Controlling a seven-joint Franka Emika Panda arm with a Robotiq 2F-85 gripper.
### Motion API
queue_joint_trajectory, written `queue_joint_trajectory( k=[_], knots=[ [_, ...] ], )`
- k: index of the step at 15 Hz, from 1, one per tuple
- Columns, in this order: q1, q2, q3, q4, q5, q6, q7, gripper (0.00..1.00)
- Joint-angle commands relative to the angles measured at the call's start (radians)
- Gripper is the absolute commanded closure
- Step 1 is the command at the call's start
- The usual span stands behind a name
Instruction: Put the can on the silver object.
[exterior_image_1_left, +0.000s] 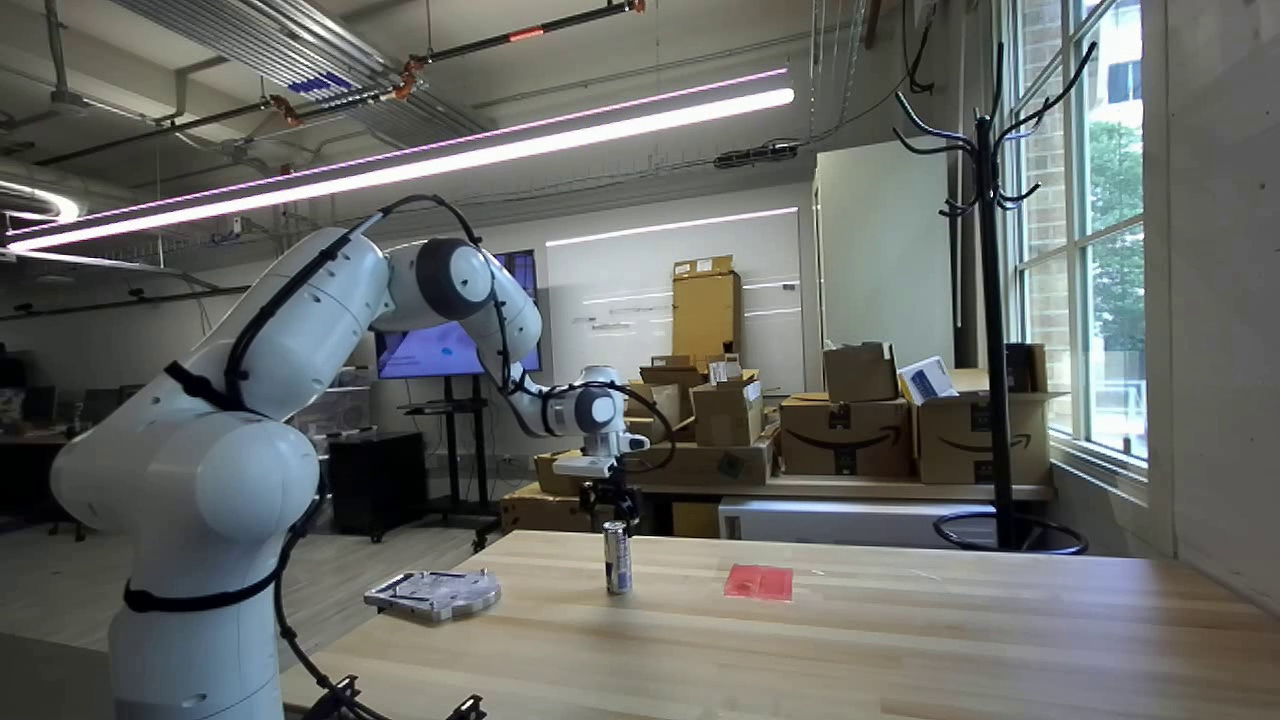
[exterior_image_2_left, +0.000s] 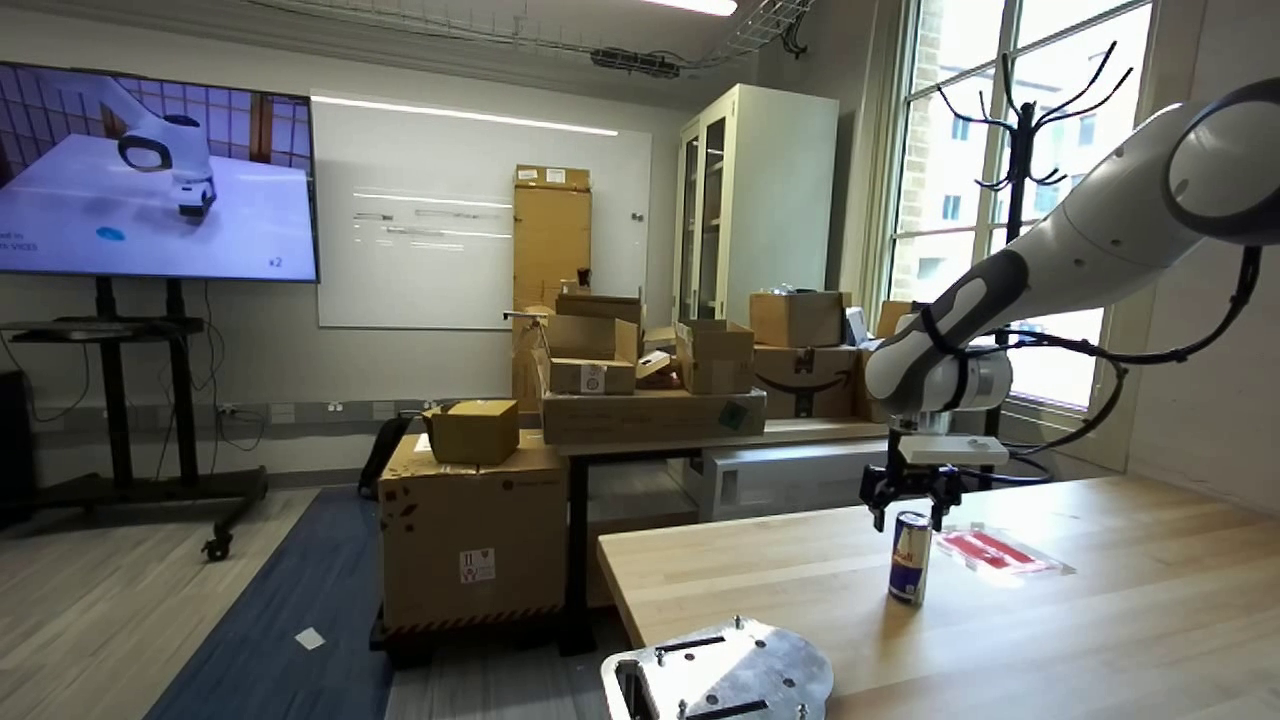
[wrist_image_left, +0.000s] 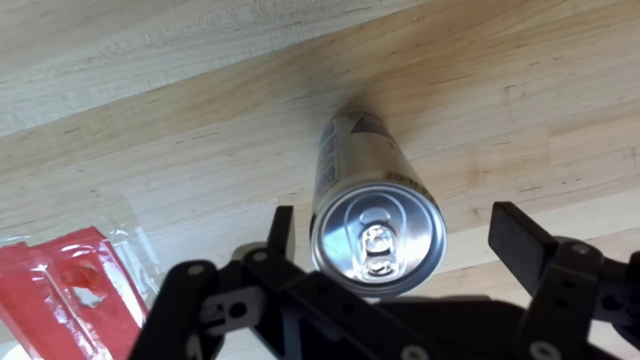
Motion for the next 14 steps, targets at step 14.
queue_joint_trajectory(
  k=[14],
  knots=[
    [-0.035, -0.060, 0.048, -0.015, 0.055, -0.048, -0.037, 0.67]
  ],
)
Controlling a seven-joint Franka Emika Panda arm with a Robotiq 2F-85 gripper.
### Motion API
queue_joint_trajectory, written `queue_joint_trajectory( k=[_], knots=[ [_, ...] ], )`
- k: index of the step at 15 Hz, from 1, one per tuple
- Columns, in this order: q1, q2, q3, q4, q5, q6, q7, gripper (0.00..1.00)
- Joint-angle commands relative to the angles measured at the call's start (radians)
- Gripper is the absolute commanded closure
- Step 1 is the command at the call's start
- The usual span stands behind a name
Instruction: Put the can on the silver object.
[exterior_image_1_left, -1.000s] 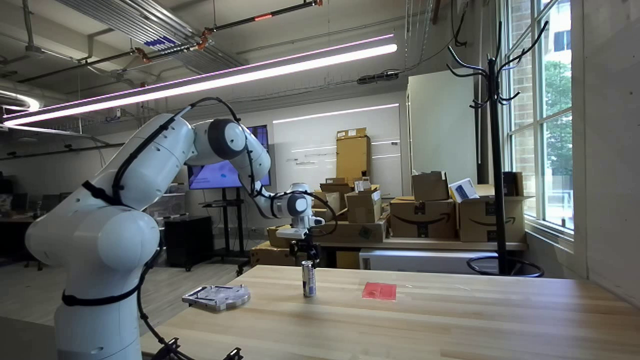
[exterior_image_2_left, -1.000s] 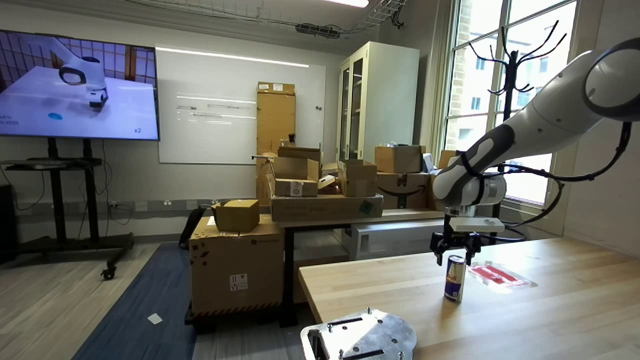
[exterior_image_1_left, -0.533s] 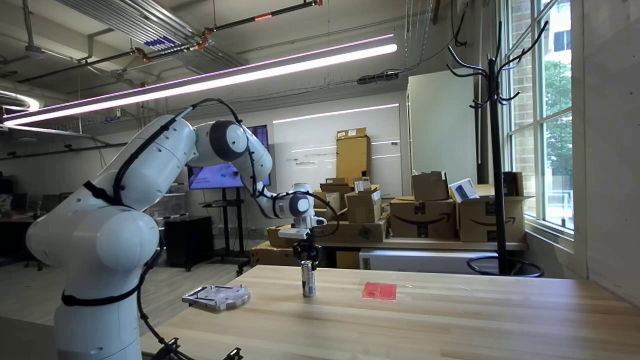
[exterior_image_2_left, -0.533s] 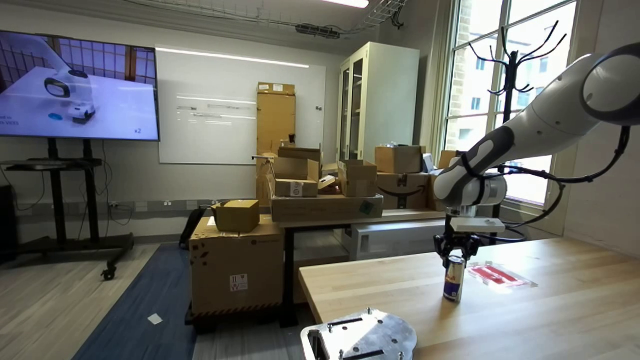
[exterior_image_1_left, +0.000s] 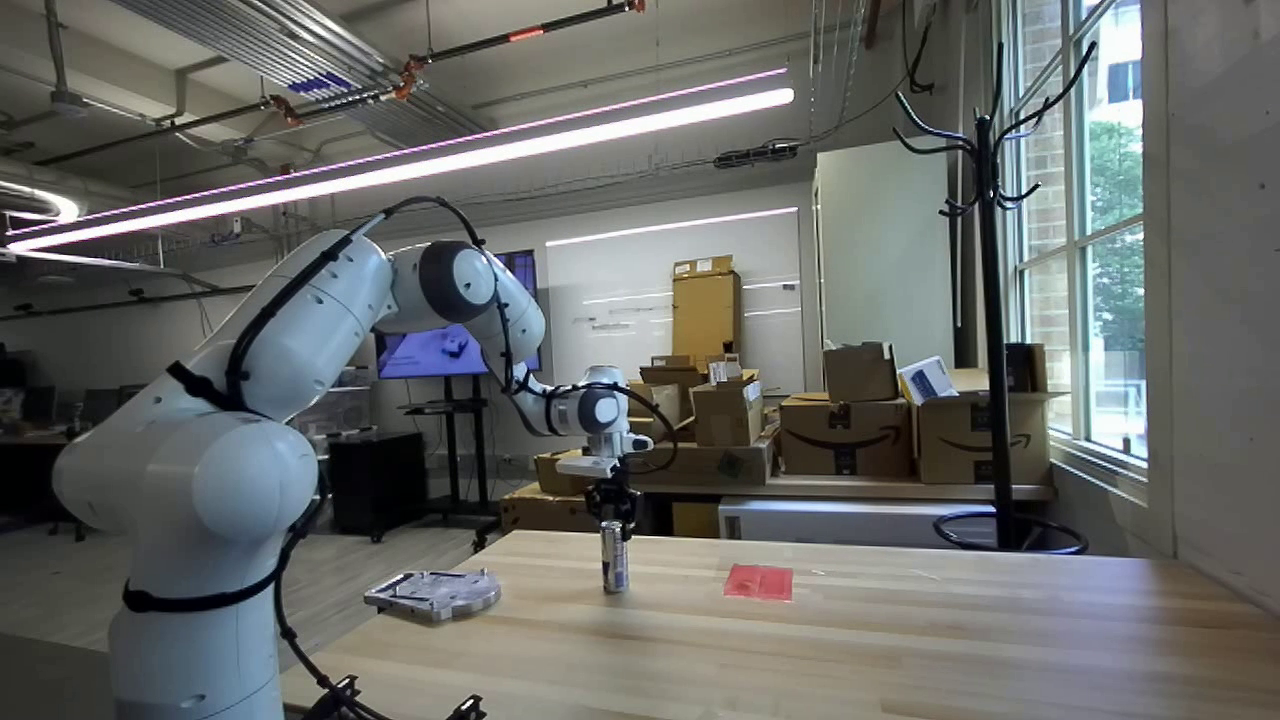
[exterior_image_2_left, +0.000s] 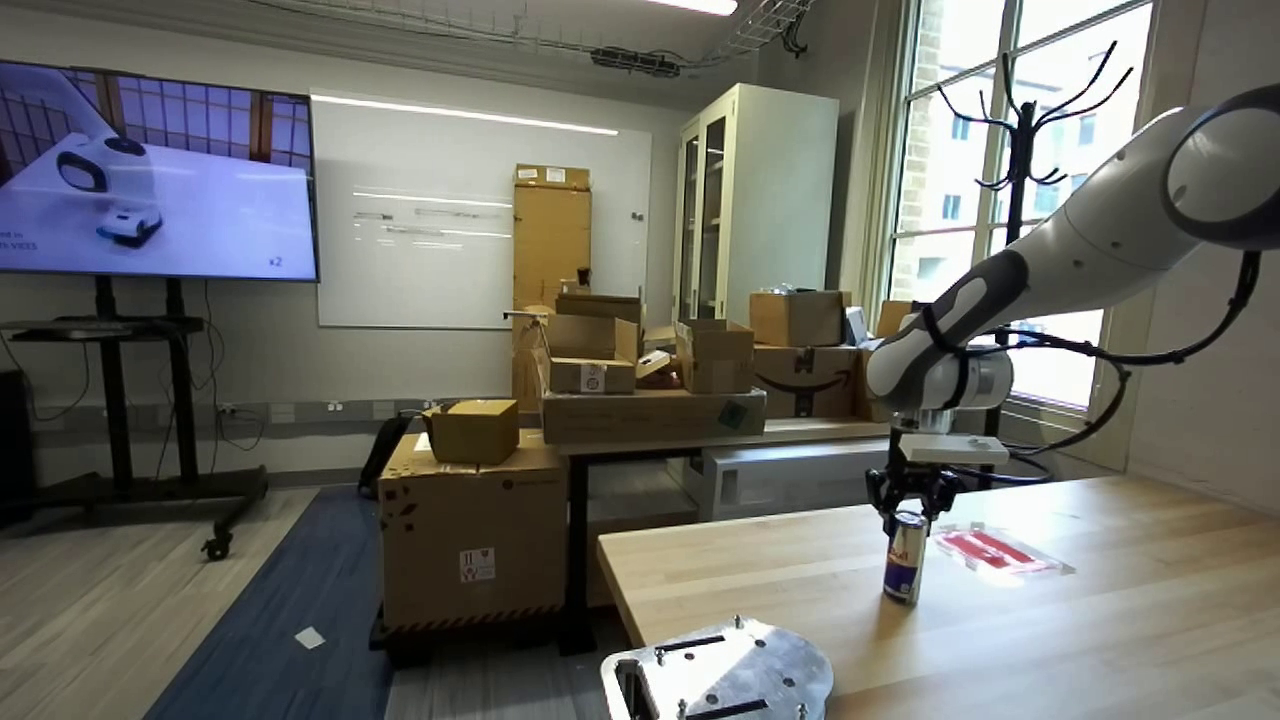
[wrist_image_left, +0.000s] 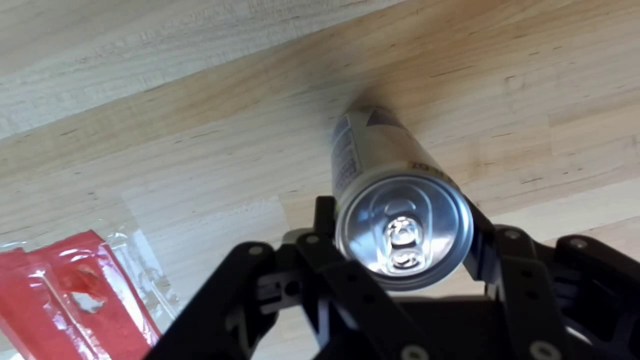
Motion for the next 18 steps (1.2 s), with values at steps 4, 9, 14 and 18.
queue_joint_trajectory(
  k=[4, 9, 14, 18],
  knots=[
    [0.006, -0.196, 0.068, -0.128, 0.034, -0.033, -0.047, 0.67],
    [0.069, -0.365, 0.080, -0.256, -0.003, -0.062, -0.026, 0.67],
    [0.139, -0.477, 0.115, -0.372, -0.011, -0.059, -0.017, 0.67],
    [0.207, -0.510, 0.155, -0.429, -0.038, -0.044, 0.004, 0.67]
  ],
)
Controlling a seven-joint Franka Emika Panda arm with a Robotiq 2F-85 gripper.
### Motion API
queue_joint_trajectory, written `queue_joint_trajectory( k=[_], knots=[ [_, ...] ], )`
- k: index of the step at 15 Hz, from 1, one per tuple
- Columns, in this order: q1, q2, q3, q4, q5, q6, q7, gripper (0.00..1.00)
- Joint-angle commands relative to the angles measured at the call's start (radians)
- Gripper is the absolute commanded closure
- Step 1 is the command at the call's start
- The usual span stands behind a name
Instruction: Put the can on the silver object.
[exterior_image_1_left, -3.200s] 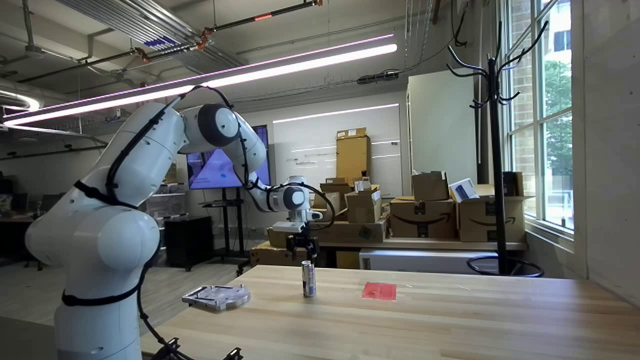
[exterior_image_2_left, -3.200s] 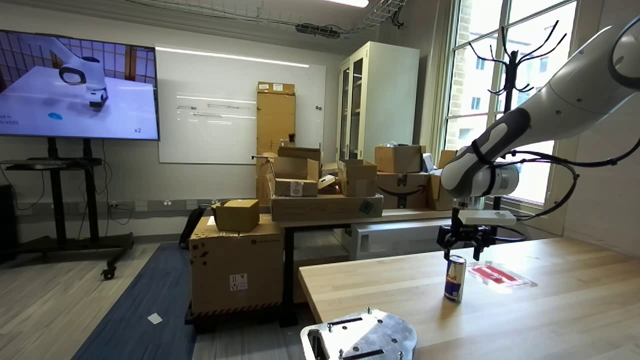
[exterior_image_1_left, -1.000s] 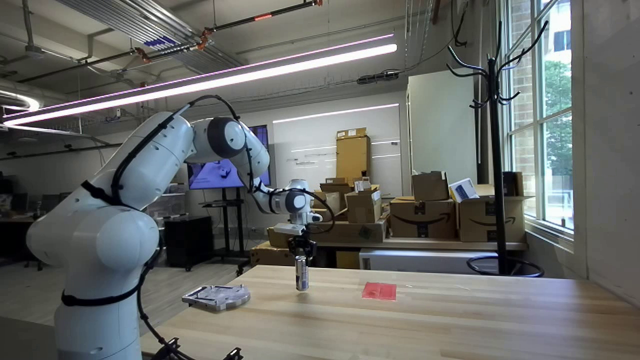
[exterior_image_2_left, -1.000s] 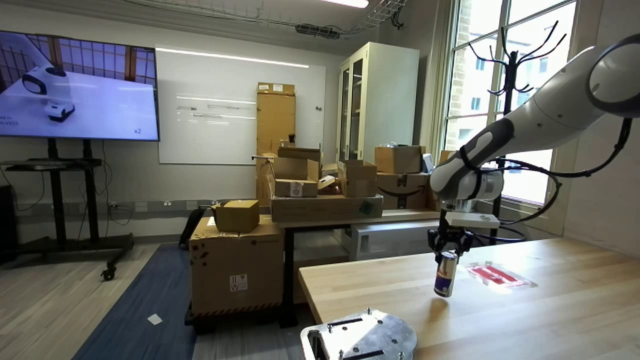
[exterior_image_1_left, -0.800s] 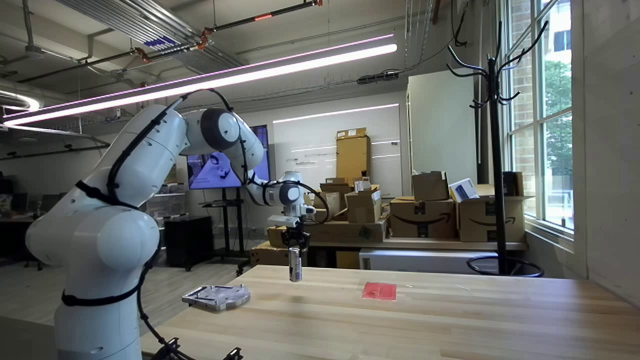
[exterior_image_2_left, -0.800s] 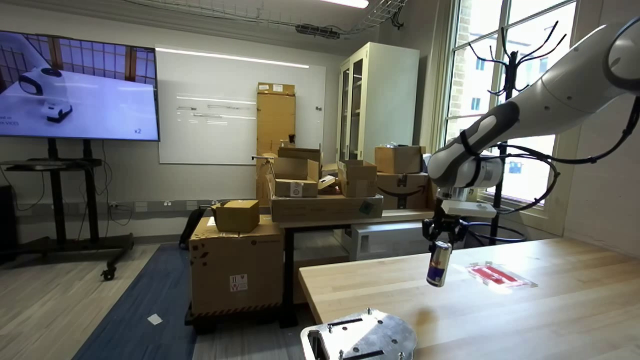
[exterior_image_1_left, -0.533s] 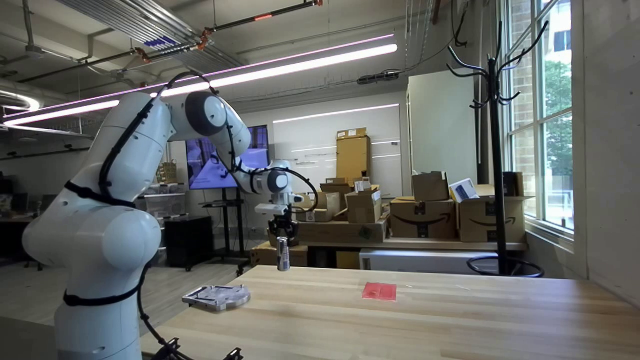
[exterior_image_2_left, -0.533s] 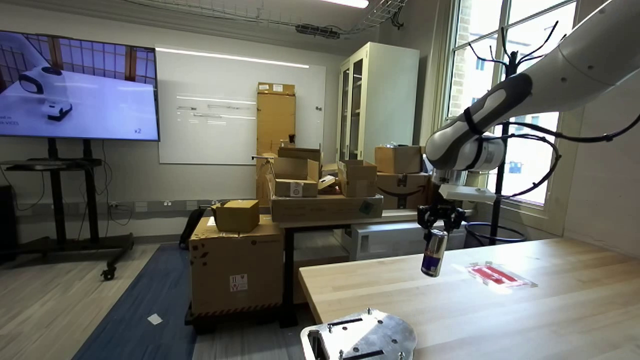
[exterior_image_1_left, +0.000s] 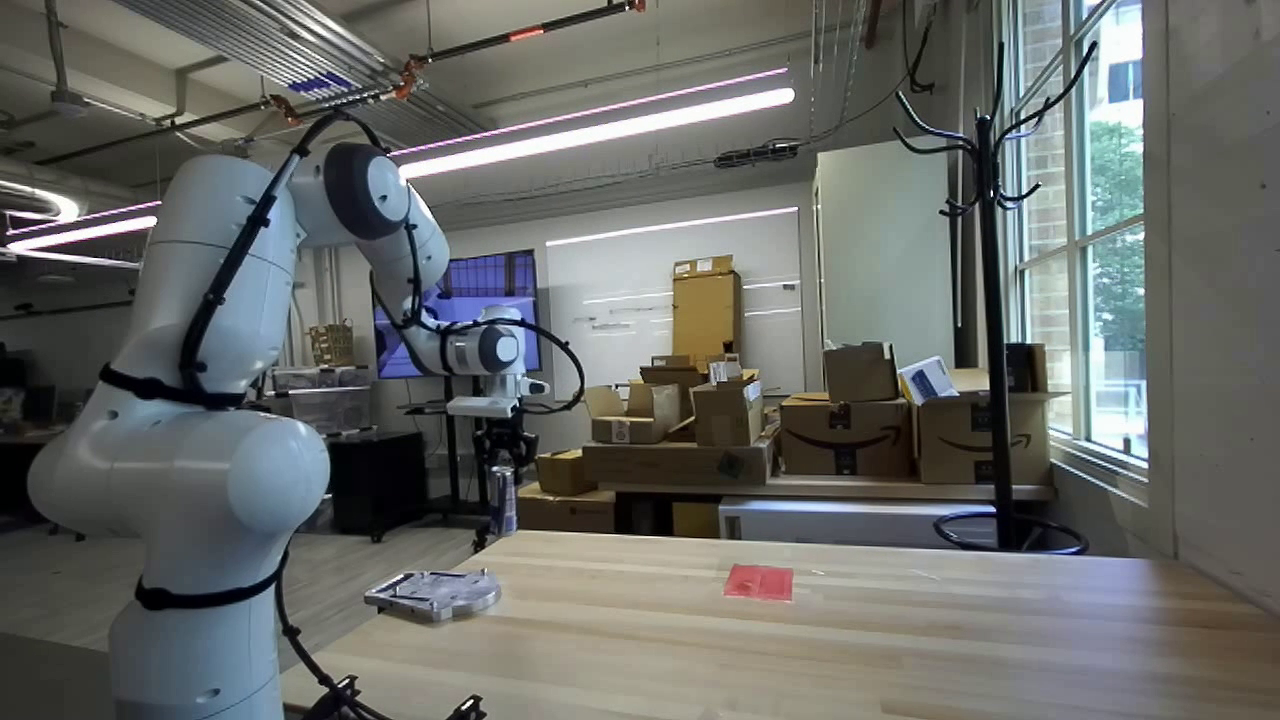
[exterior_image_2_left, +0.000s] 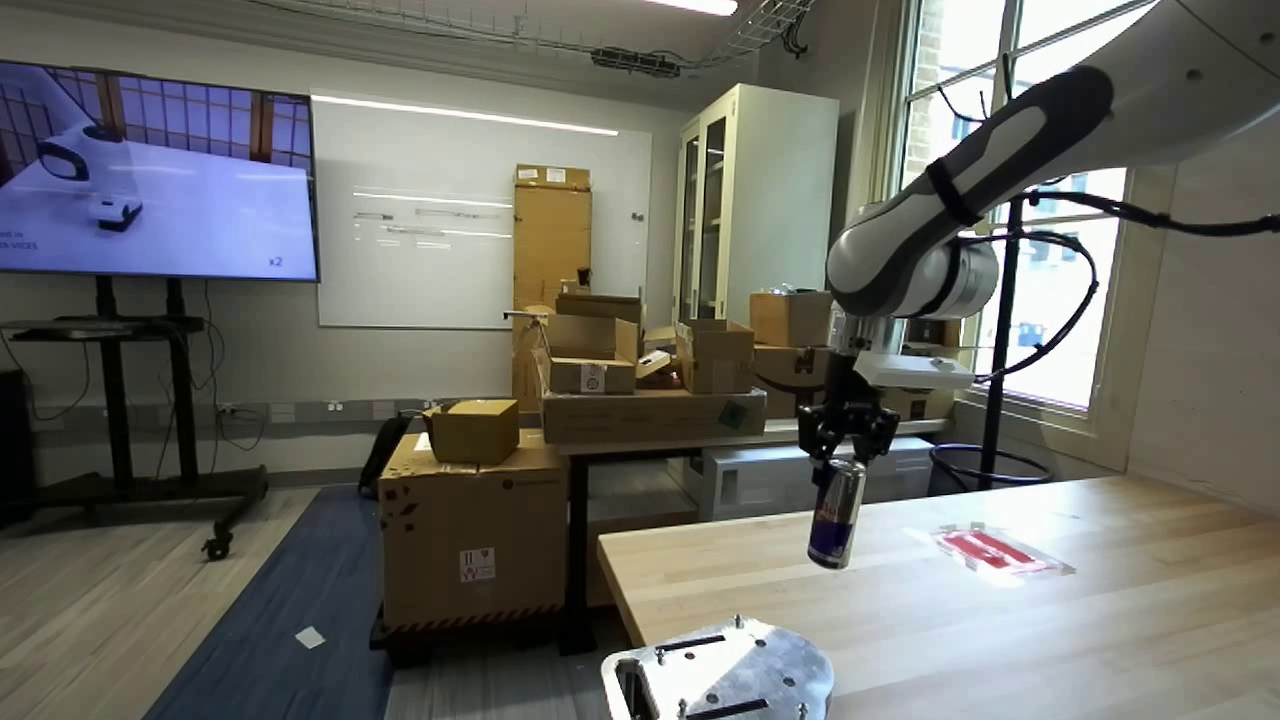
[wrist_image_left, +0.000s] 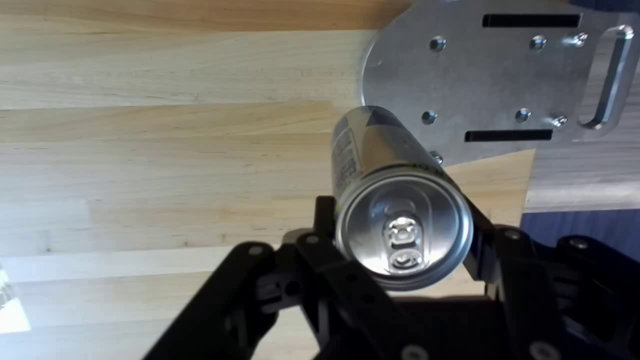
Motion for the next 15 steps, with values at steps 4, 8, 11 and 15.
queue_joint_trajectory(
  k=[4, 8, 11, 15],
  knots=[
    [0.099, -0.058, 0.066, -0.080, -0.087, 0.019, 0.039, 0.67],
    [0.143, -0.035, 0.094, -0.080, -0.119, 0.039, 0.050, 0.67],
    [0.166, -0.009, 0.105, -0.078, -0.145, 0.068, 0.054, 0.67],
    [0.175, 0.055, 0.110, -0.057, -0.142, 0.105, 0.040, 0.67]
  ],
)
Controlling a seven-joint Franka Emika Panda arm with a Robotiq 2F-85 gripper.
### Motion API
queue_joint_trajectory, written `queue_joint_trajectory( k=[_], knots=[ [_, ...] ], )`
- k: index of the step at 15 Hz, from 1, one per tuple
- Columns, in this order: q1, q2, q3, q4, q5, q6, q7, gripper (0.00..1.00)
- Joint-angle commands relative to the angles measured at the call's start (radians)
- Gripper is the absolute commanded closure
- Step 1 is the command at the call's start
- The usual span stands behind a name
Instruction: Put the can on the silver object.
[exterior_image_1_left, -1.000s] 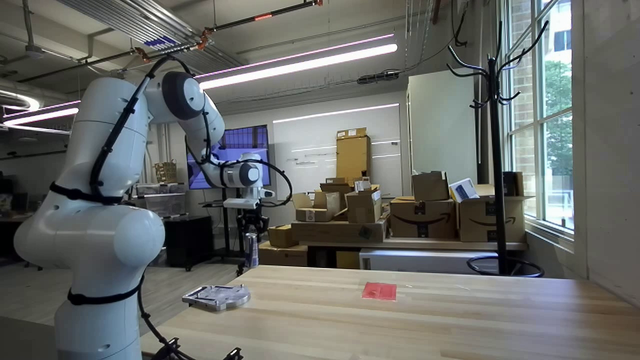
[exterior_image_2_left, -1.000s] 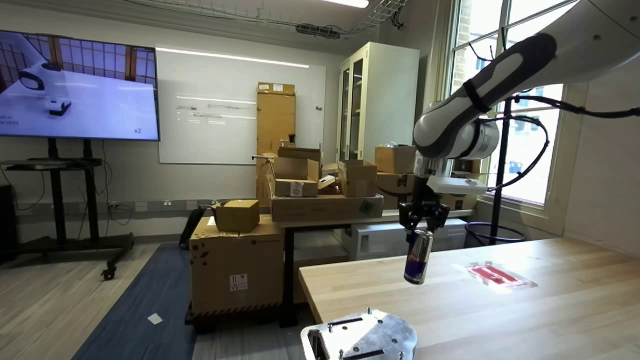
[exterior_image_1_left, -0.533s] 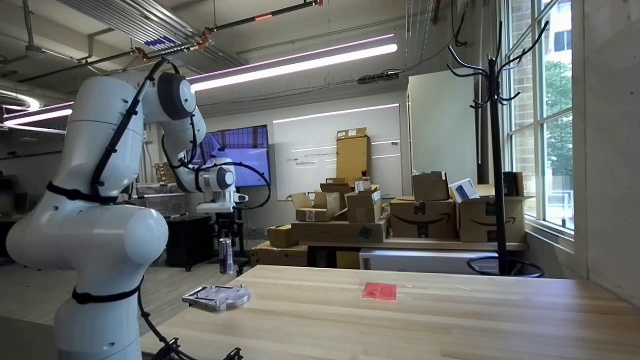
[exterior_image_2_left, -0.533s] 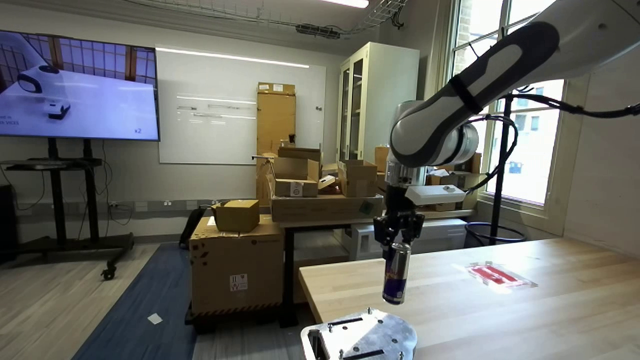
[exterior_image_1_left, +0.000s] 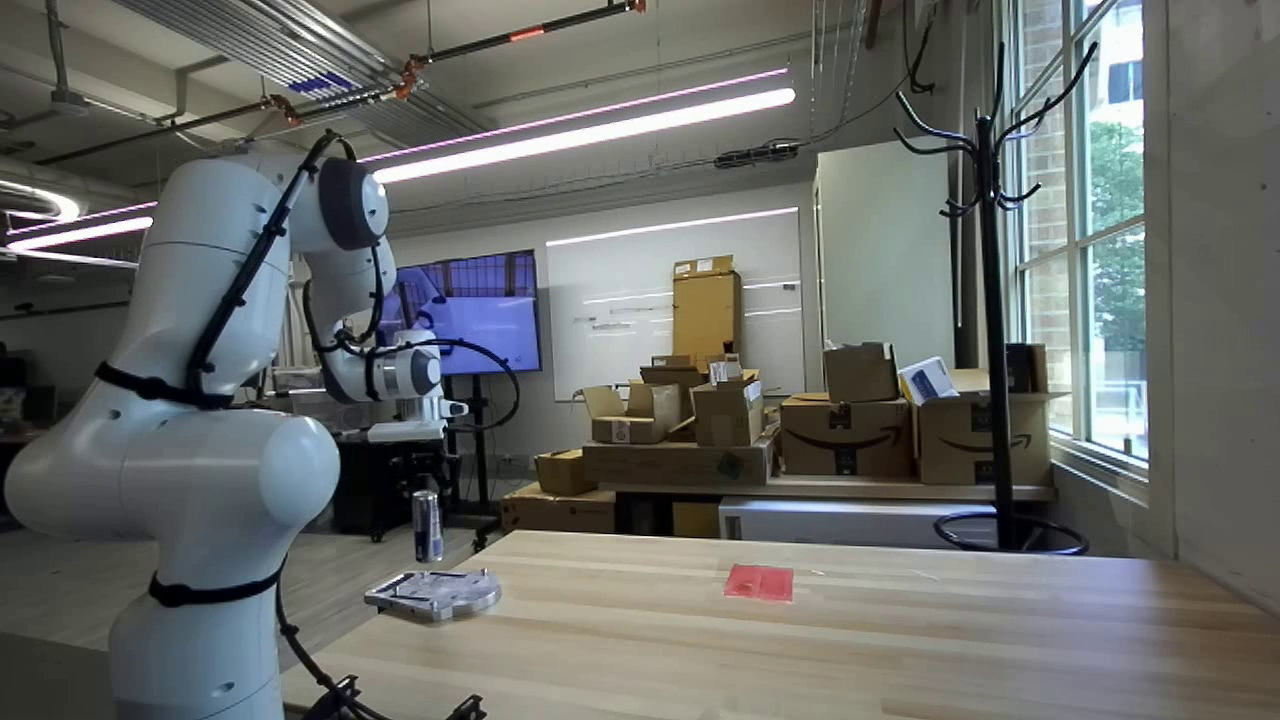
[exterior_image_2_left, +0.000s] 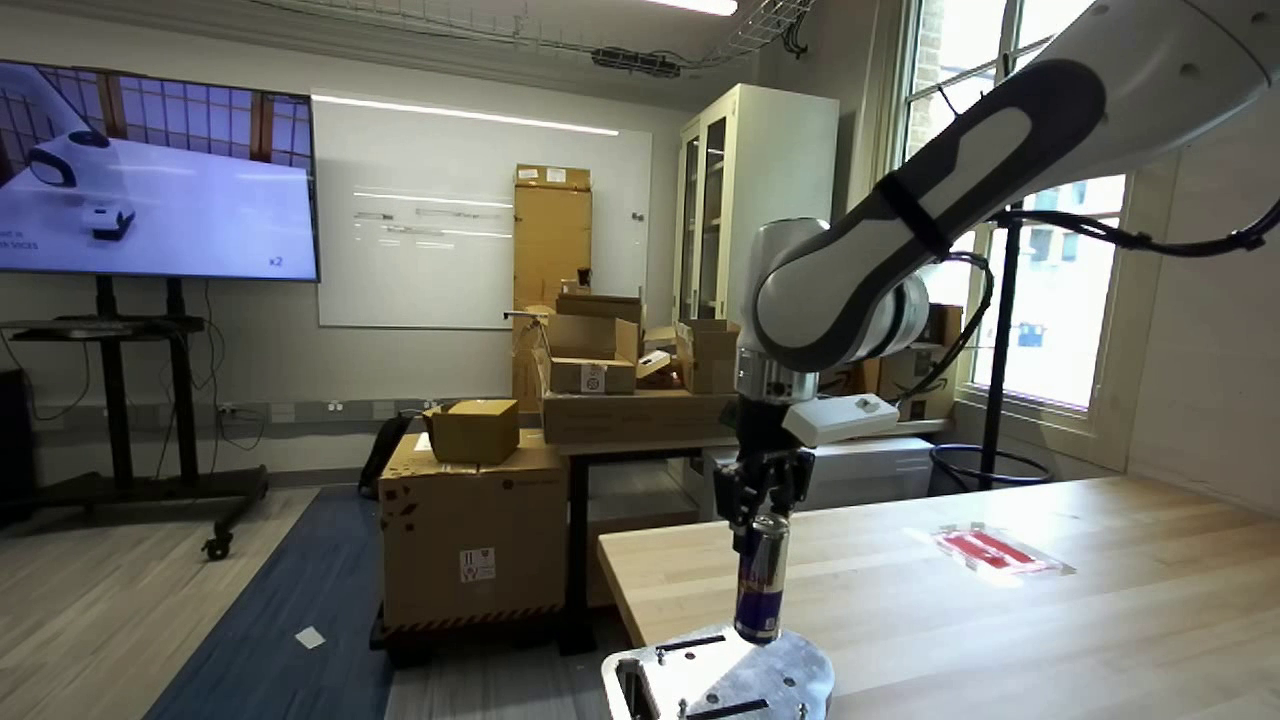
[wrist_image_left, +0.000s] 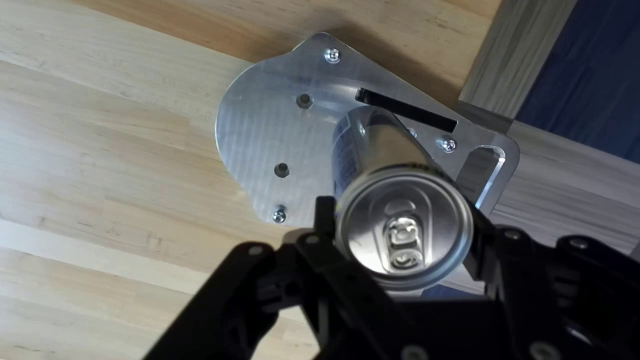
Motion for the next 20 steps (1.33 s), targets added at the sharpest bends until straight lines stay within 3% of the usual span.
queue_joint_trajectory(
  k=[1, 8, 20],
  knots=[
    [-0.001, 0.055, 0.008, 0.028, -0.019, 0.038, 0.015, 0.67],
    [-0.001, 0.143, -0.003, 0.065, -0.015, 0.093, 0.007, 0.67],
    [0.005, 0.183, -0.040, 0.096, -0.056, 0.114, 0.019, 0.67]
  ],
)
